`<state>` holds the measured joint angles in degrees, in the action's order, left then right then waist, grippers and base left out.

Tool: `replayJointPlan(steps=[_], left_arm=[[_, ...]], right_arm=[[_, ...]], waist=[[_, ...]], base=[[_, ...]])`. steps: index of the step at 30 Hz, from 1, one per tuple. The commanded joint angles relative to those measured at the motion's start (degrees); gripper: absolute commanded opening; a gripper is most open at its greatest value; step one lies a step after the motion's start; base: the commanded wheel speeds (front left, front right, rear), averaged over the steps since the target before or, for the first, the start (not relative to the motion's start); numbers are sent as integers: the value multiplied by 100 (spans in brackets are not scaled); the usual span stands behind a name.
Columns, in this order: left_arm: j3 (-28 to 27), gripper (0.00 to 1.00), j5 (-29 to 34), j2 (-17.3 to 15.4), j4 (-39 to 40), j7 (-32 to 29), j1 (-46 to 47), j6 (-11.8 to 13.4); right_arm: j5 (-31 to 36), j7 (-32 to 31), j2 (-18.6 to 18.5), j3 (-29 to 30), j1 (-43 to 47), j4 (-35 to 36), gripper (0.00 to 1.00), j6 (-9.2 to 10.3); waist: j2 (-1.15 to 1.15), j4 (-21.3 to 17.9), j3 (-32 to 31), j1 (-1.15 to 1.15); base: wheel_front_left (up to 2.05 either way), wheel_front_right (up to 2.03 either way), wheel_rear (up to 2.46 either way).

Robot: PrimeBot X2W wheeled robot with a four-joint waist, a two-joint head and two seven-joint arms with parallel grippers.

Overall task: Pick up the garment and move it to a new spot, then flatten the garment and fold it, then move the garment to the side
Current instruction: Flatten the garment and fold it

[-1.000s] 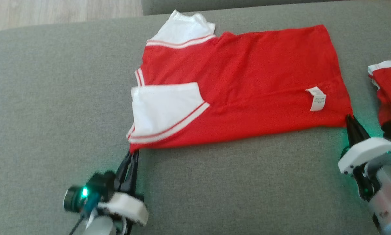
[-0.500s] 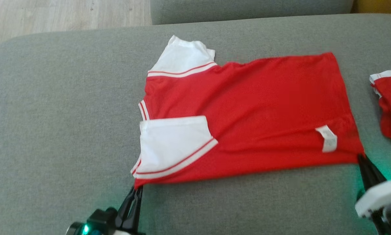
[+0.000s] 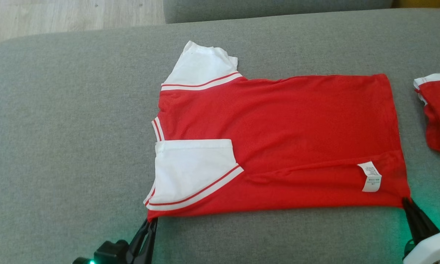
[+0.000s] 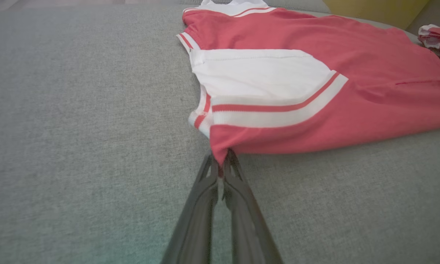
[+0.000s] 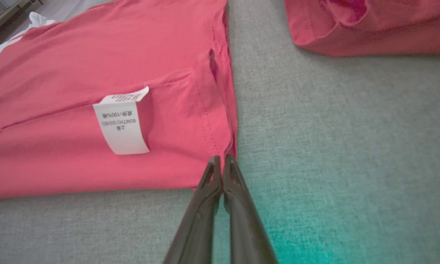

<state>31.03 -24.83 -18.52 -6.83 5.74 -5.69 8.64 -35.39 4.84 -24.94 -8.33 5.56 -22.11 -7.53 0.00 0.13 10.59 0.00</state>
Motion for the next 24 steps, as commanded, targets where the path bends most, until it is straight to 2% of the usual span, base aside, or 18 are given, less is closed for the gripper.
replayJointPlan(steps=[1, 2, 3, 4, 11, 15, 20, 24], left_arm=[[-184, 0, -54, -62, 183, 31, 99, 43], [-181, 18, -39, -55, 182, 53, 135, 44], [-177, 67, -29, -50, 169, 60, 168, 47], [-169, 100, -19, -49, 152, 54, 201, 47], [-335, 100, 179, -212, 272, 116, 760, 133], [-429, 100, 260, -371, 418, -3, 1279, 36], [-509, 100, 338, -724, 498, -557, 2642, -464], [-443, 100, 212, -970, 160, -1350, 3886, -1131]], right_arm=[[83, -39, -104, 28, 125, 233, 0, 4], [99, -80, -66, 65, 171, 309, 16, 4], [122, -115, -30, 119, 207, 378, 82, 4], [166, -122, 3, 184, 224, 454, 100, 4], [590, -87, 137, 502, 164, 1107, 100, 4], [797, -44, 200, 551, 32, 1289, 100, 4], [1042, -56, 267, 412, -262, 1487, 100, 4], [1143, -29, 298, 299, -511, 1563, 100, 4]], waist=[[0, -3, 19, 0], [0, -4, 24, 0], [0, -11, 29, 0], [0, -24, 33, 0], [0, -259, 123, 0], [0, -431, 197, 0], [0, -789, 364, 0], [0, -1087, 602, 0]], base=[[0, 0, 0], [0, 0, 0], [0, 0, 0], [0, 0, 0], [0, 0, 0], [0, 0, 0], [0, 0, 0], [0, 0, 0]])
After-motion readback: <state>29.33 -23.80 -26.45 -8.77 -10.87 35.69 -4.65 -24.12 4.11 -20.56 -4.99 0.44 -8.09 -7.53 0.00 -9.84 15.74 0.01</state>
